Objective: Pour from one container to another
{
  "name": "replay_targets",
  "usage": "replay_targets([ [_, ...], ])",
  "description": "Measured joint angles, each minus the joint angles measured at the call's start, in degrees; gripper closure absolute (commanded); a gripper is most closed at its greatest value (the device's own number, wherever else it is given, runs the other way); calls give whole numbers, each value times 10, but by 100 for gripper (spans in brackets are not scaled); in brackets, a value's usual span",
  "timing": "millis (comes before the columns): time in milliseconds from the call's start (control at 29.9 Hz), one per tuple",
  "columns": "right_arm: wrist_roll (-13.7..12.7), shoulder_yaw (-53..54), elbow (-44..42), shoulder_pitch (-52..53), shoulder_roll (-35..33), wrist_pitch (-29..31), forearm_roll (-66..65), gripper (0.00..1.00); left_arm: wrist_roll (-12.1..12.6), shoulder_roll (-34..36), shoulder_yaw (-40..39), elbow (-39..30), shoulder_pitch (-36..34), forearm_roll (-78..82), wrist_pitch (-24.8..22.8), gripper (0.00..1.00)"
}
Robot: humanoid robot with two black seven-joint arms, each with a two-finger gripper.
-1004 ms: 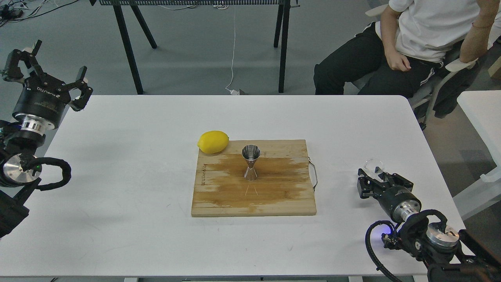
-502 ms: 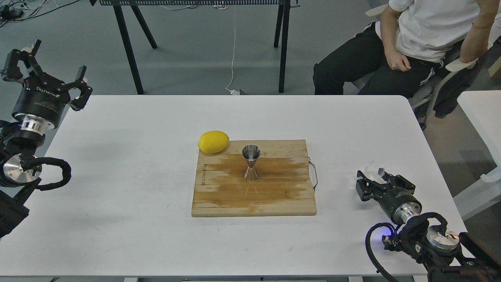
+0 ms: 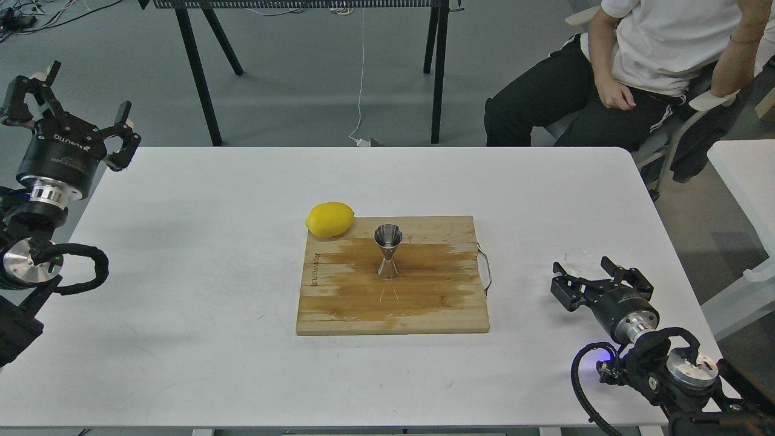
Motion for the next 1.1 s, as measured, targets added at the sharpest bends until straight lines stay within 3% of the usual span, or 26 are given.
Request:
replay_targets([
  [268,2,-7,16,46,-47,94,-24,1,0,3,0,0,-1,0,0,0],
  [535,8,-9,-41,173,-74,112,-161,0,0,1,0,9,-6,0,0,0],
  [836,90,-11,-93,262,-71,148,-256,0,2,-22,-1,11,-9,-1,0,0],
  [1104,103,-15,-97,285,-68,152,-261,0,3,-27,-1,15,-7,-7,0,0],
])
